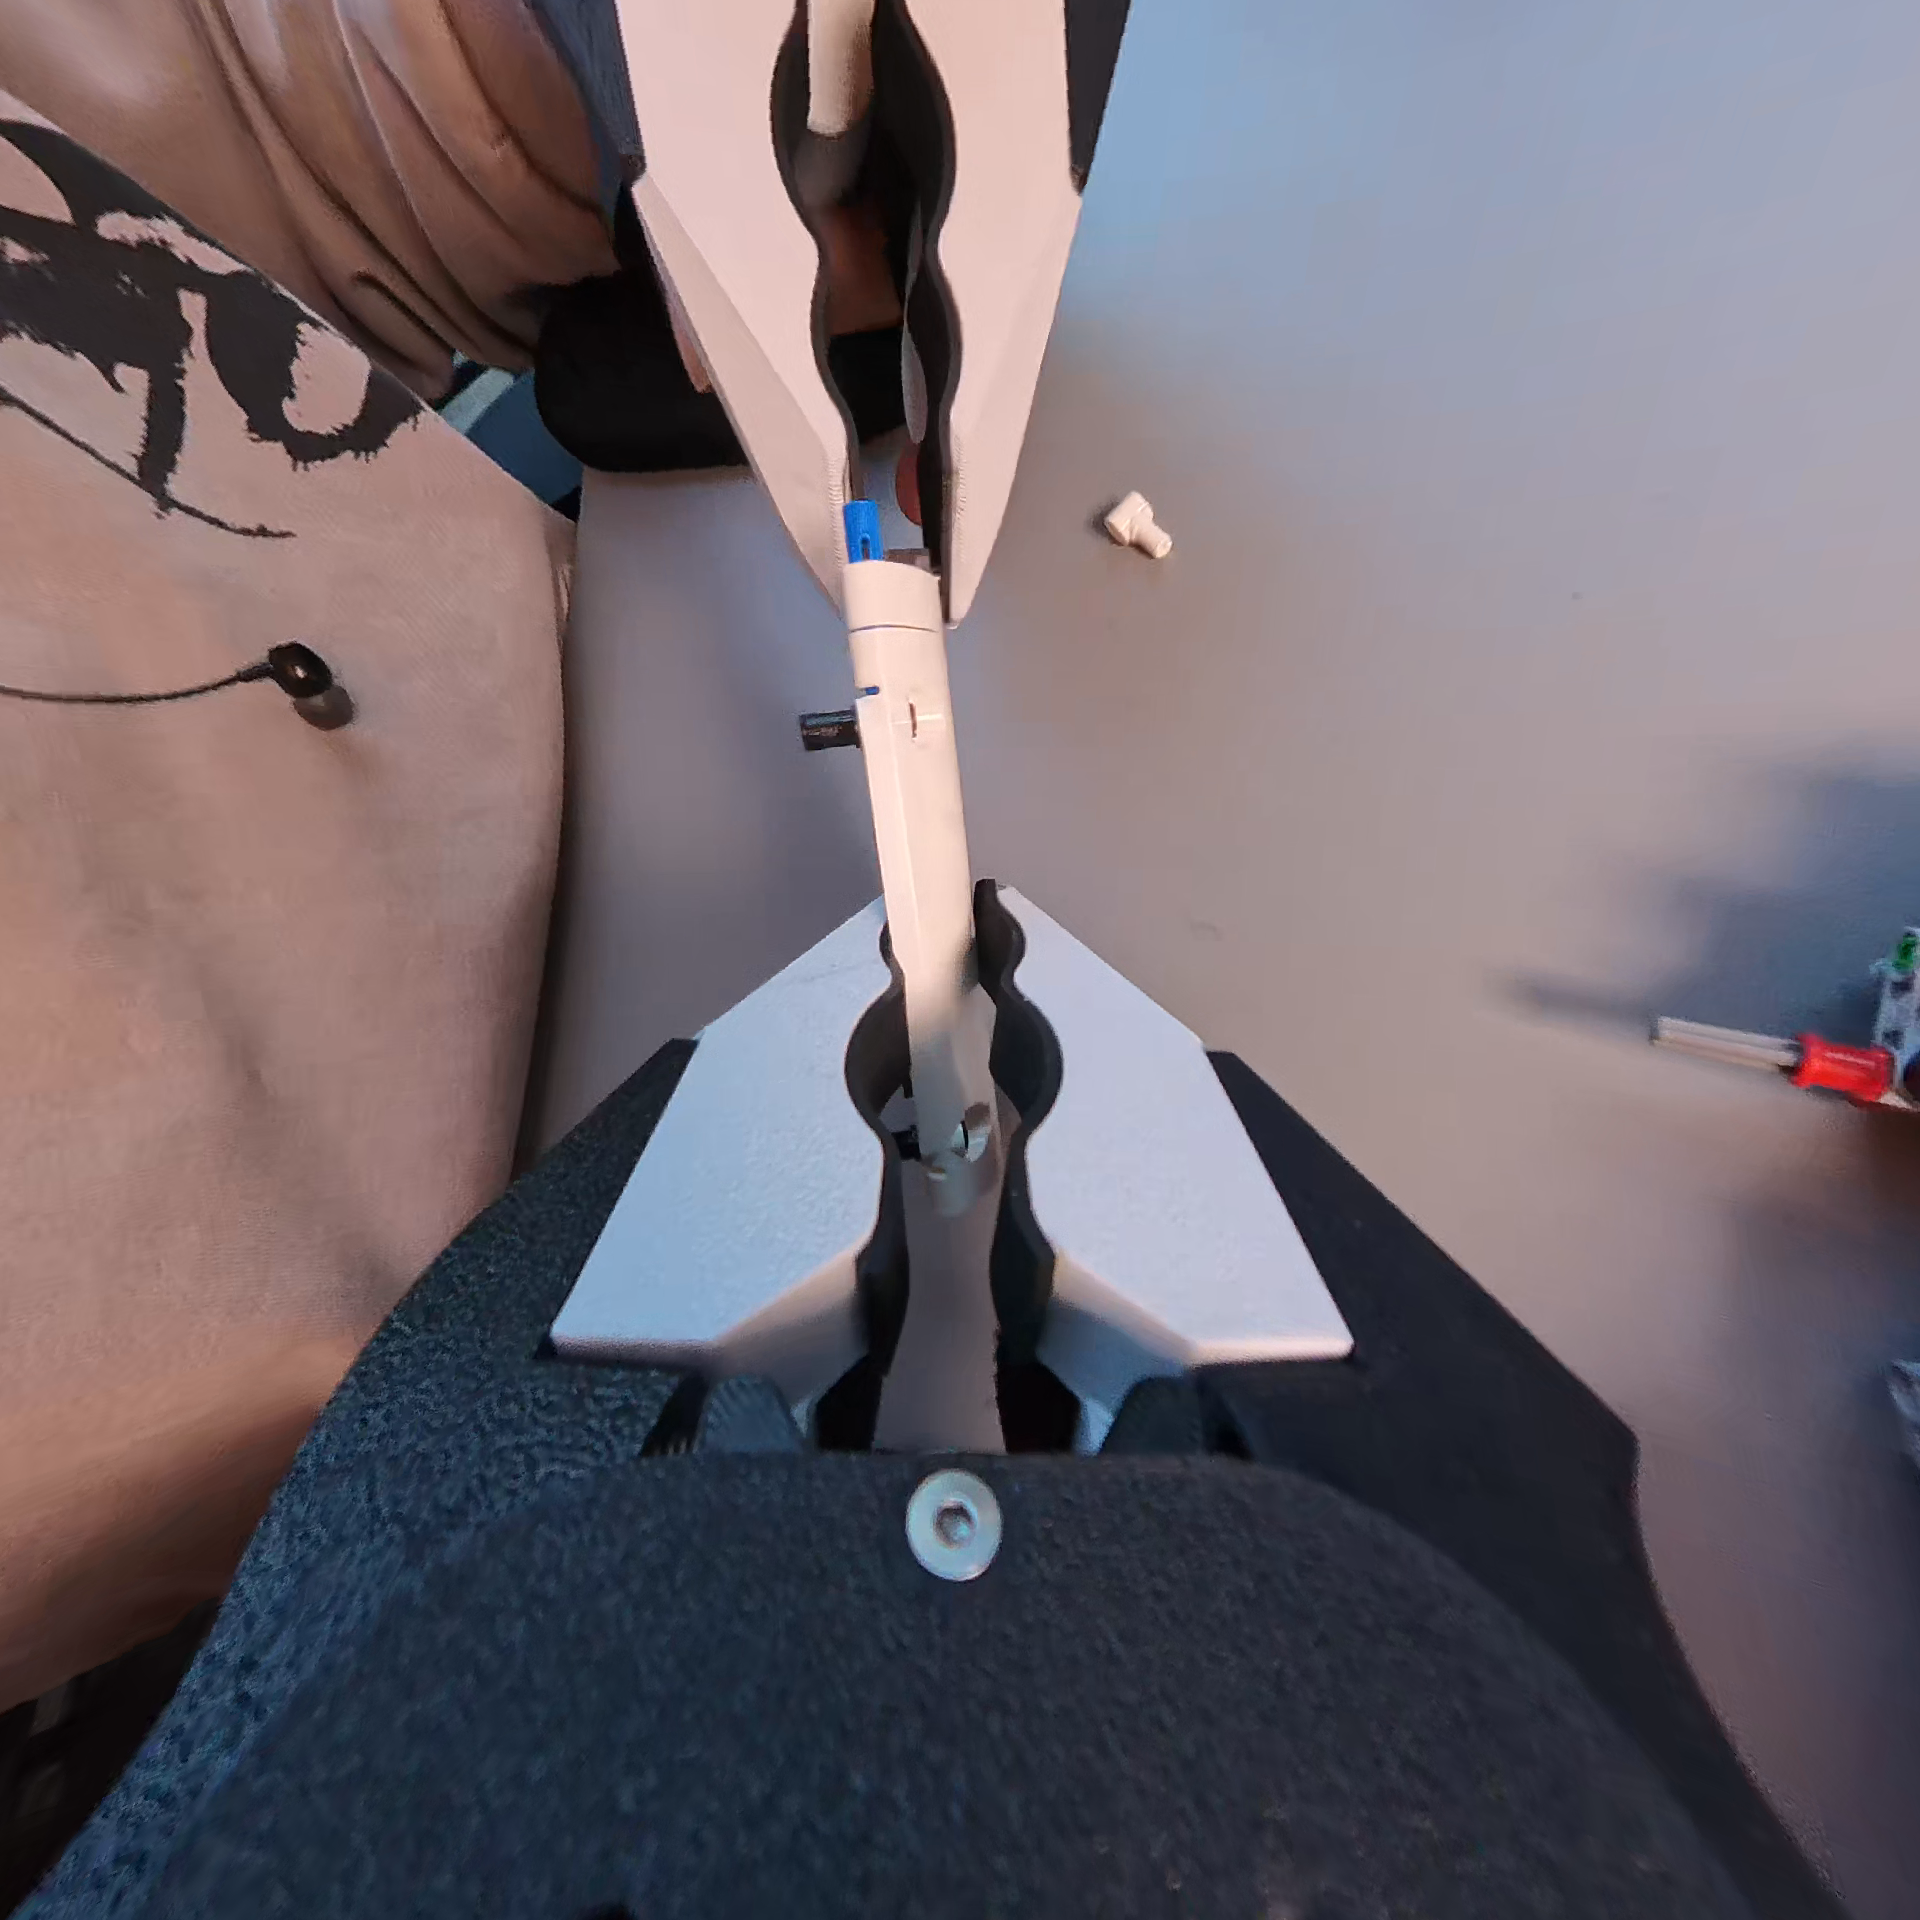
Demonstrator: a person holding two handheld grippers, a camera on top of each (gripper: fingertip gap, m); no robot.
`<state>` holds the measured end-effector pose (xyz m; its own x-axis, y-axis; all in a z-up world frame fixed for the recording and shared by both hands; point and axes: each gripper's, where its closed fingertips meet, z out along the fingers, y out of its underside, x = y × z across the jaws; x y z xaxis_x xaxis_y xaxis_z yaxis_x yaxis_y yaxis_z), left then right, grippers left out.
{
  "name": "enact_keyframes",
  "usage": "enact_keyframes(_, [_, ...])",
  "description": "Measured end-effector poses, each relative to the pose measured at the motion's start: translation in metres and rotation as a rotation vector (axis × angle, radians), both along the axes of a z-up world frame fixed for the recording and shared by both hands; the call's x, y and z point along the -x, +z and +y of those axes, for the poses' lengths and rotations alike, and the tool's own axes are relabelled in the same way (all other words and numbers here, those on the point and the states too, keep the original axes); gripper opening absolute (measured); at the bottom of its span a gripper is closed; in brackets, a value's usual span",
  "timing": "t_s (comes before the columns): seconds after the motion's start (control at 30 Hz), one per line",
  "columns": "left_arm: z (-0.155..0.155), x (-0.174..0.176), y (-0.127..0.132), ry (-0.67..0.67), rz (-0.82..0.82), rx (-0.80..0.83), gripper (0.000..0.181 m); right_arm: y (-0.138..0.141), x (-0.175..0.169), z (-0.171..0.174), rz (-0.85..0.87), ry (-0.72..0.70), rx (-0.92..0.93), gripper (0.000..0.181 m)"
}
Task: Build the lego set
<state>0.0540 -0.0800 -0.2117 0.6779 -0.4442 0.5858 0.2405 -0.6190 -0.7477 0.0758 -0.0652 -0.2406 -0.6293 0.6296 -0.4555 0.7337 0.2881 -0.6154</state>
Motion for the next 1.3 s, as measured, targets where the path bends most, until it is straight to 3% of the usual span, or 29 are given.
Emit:
enact_keyframes(0.13, [0.0, 0.001, -0.002, 0.001, 0.158, -0.052, 0.009, 0.0, 0.002, 0.002, 0.052, -0.009, -0.09, 0.006])
enact_keyframes(0.23, [0.0, -0.001, -0.001, 0.012, 0.184, -0.084, 0.009, 0.001, 0.003, 0.002, 0.107, -0.02, -0.116, 0.006])
enact_keyframes(0.37, [-0.002, -0.005, 0.006, 0.0, 0.236, -0.152, 0.009, 0.005, 0.004, 0.002, 0.271, 0.001, -0.174, 0.006])
enact_keyframes(0.57, [0.001, -0.008, 0.018, 0.031, 0.519, -0.295, 0.009, 0.017, 0.01, 0.008, 0.557, -0.026, -0.336, 0.006])
enact_keyframes(0.73, [0.0, -0.013, 0.028, 0.049, 0.657, -0.445, 0.009, 0.029, 0.01, 0.009, 0.752, -0.026, -0.453, 0.006])
enact_keyframes(0.93, [-0.01, -0.025, 0.045, 0.044, 0.656, -0.692, 0.01, 0.045, 0.005, 0.0, 0.921, -0.007, -0.476, 0.007])
enact_keyframes(1.13, [-0.023, -0.03, 0.069, 0.024, 0.758, -0.92, 0.009, 0.073, 0.004, -0.009, 1.112, 0.012, -0.545, 0.007])
enact_keyframes(1.3, [-0.036, -0.034, 0.084, 0.016, 0.695, -1.037, 0.01, 0.088, 0.001, -0.02, 1.219, 0.041, -0.57, 0.007])
